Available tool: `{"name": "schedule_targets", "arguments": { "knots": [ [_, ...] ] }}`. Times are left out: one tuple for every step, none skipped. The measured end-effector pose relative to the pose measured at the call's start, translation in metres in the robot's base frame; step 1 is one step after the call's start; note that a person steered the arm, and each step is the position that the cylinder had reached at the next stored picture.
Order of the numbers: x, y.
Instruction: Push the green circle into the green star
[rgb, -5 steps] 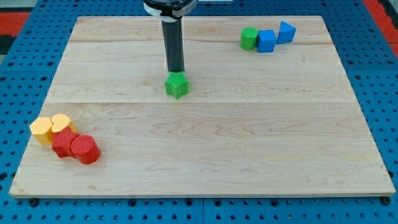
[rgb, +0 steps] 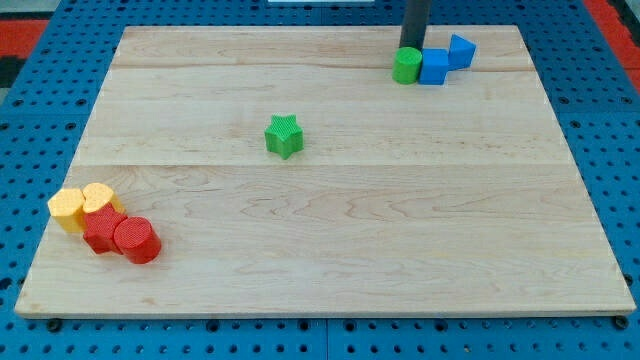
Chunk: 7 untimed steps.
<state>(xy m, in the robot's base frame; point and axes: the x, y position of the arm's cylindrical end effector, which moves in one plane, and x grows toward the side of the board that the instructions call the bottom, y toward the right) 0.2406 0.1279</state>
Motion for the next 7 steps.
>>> {"name": "schedule_targets", "arguments": {
  "knots": [
    [0.002,0.016],
    [0.020,0.018],
    [0.042,-0.006],
    [0.054,-0.029],
    [0.054,-0.031],
    [0.054,-0.031],
    [0.059,-0.033]
  ]
}}
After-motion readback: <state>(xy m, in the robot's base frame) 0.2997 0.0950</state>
